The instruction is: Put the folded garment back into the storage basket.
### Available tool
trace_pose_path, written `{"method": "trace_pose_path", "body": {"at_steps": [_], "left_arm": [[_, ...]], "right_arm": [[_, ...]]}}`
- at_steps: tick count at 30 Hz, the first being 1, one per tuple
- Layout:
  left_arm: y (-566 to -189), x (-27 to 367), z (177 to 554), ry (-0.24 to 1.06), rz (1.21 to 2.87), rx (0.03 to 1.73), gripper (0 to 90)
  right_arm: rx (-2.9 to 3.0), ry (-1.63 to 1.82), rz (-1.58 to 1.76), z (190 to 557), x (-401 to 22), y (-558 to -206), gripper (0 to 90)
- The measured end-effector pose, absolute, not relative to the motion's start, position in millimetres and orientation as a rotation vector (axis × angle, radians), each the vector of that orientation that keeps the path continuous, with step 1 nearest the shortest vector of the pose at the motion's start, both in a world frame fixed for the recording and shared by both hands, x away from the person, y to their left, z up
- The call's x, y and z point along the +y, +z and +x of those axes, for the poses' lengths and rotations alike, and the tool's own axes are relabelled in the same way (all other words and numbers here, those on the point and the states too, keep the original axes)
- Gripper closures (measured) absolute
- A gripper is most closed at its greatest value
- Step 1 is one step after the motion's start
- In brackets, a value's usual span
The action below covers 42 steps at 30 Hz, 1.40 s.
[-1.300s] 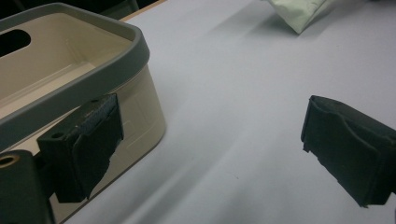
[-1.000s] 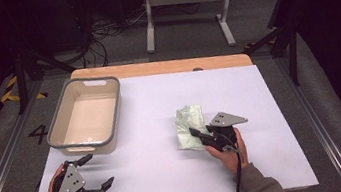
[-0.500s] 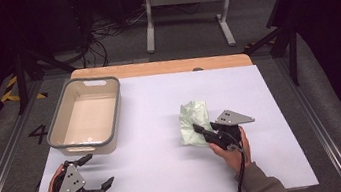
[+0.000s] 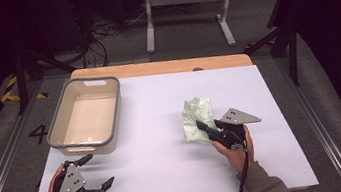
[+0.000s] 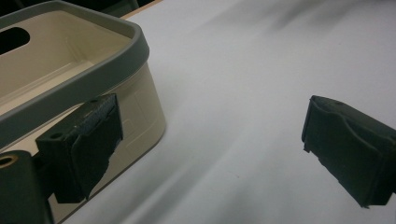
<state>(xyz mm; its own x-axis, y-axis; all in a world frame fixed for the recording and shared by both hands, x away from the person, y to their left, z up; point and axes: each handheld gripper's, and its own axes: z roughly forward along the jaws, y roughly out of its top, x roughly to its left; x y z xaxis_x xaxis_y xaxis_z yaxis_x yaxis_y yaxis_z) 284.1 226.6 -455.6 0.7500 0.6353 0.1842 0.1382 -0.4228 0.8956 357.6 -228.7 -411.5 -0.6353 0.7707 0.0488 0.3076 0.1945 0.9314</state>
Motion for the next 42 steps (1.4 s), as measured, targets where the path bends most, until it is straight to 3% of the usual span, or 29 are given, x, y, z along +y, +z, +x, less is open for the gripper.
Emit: {"method": "trace_pose_path", "body": {"at_steps": [27,42], "left_arm": [[-456,226,283,0.637,1.959,0.59,6.3],[-455,227,284,0.64,1.952,0.581,6.3]], "right_arm": [[1.958,1.488,1.003,368,-229,-394,75.0],[1.949,1.526,0.987,384,-210,-384,75.0]]}}
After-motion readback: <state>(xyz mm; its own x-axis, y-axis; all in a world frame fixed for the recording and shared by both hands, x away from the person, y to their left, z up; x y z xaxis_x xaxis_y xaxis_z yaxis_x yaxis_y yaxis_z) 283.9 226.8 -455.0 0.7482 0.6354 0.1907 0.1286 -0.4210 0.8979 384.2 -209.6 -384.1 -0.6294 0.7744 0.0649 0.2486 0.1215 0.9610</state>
